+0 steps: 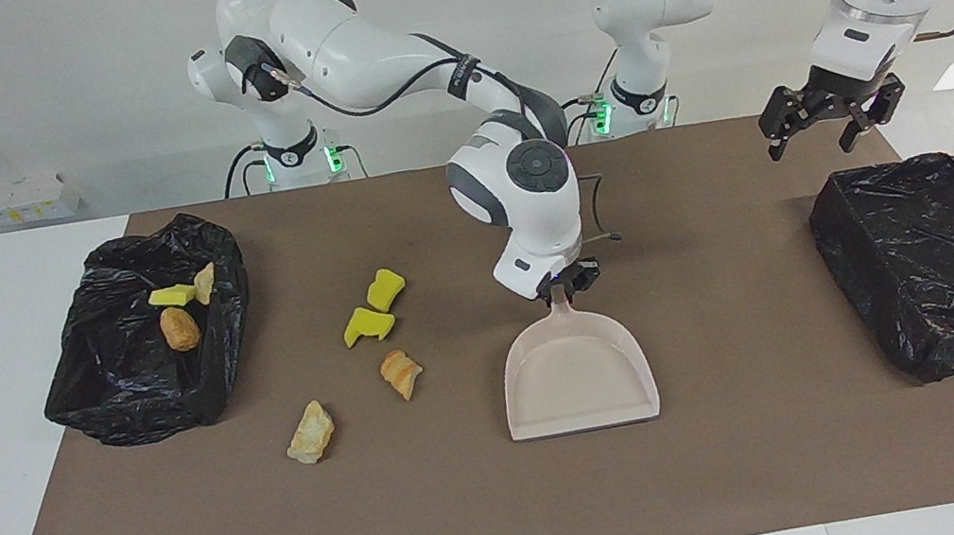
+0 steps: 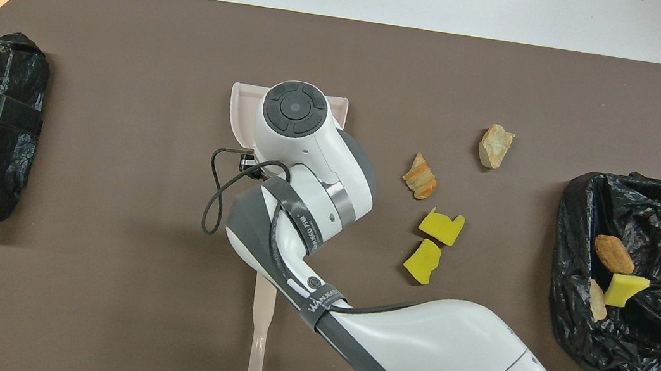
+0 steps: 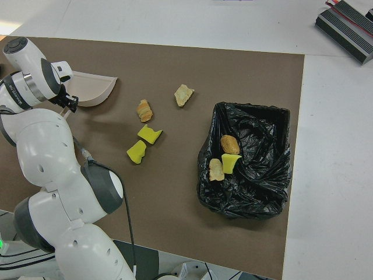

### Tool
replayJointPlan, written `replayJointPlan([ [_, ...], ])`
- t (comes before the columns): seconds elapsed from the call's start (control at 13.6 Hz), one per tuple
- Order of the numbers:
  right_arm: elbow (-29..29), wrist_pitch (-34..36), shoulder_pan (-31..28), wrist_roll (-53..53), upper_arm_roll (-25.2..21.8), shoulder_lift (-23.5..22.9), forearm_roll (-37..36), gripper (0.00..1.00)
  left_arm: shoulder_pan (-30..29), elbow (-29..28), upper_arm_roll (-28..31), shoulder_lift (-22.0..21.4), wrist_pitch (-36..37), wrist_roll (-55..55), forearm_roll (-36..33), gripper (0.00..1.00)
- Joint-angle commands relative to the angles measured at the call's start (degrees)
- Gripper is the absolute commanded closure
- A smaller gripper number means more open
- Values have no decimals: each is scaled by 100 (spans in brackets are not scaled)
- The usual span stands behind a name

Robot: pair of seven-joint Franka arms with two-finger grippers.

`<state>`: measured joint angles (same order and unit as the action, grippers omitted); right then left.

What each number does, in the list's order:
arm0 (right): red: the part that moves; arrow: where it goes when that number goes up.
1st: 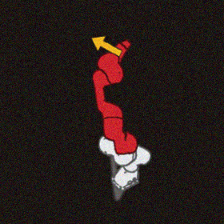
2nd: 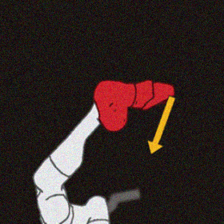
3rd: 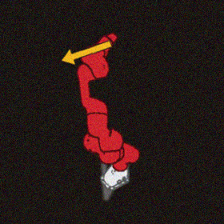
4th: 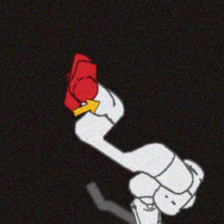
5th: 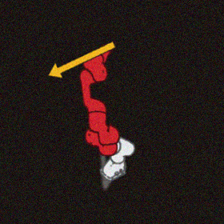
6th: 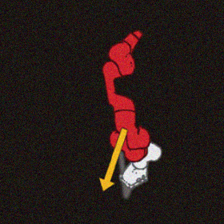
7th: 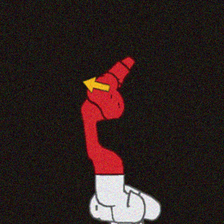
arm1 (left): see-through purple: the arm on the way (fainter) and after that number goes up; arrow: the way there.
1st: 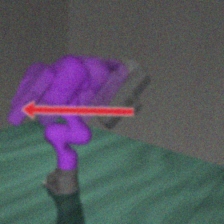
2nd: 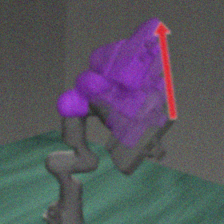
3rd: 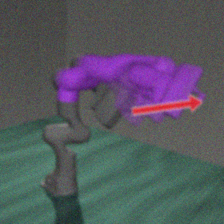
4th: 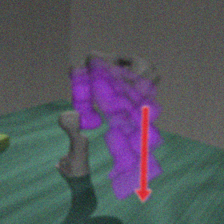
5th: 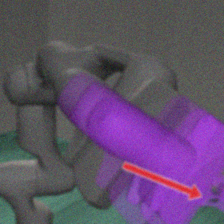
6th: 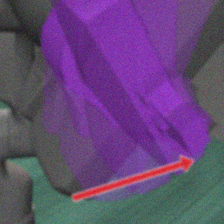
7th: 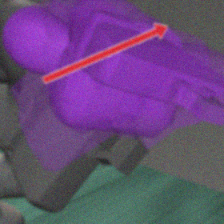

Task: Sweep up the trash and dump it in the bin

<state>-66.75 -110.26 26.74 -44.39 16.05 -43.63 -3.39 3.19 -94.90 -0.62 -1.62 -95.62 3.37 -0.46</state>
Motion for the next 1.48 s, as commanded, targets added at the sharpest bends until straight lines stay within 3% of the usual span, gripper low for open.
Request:
replayJointPlan([
  [0.0,-49,-83,-20,-246,38,66,75,66,-64,77,-44,4,70,23,-77,0],
  [0.3,-49,-65,156,-518,38,136,39,62,-64,77,-44,4,70,23,-77,0],
  [0.59,-223,-4,208,-824,73,671,84,58,-64,77,-44,13,70,23,-77,0],
  [0.74,-898,-4,384,-949,74,1188,93,57,-47,77,-44,4,70,23,-77,0],
  [1.03,-2717,5,394,-835,161,2725,171,55,-73,77,-44,4,87,23,-77,0],
  [1.4,-4580,-555,542,-678,399,3756,654,50,-29,59,-53,13,-113,-291,-25,0],
])
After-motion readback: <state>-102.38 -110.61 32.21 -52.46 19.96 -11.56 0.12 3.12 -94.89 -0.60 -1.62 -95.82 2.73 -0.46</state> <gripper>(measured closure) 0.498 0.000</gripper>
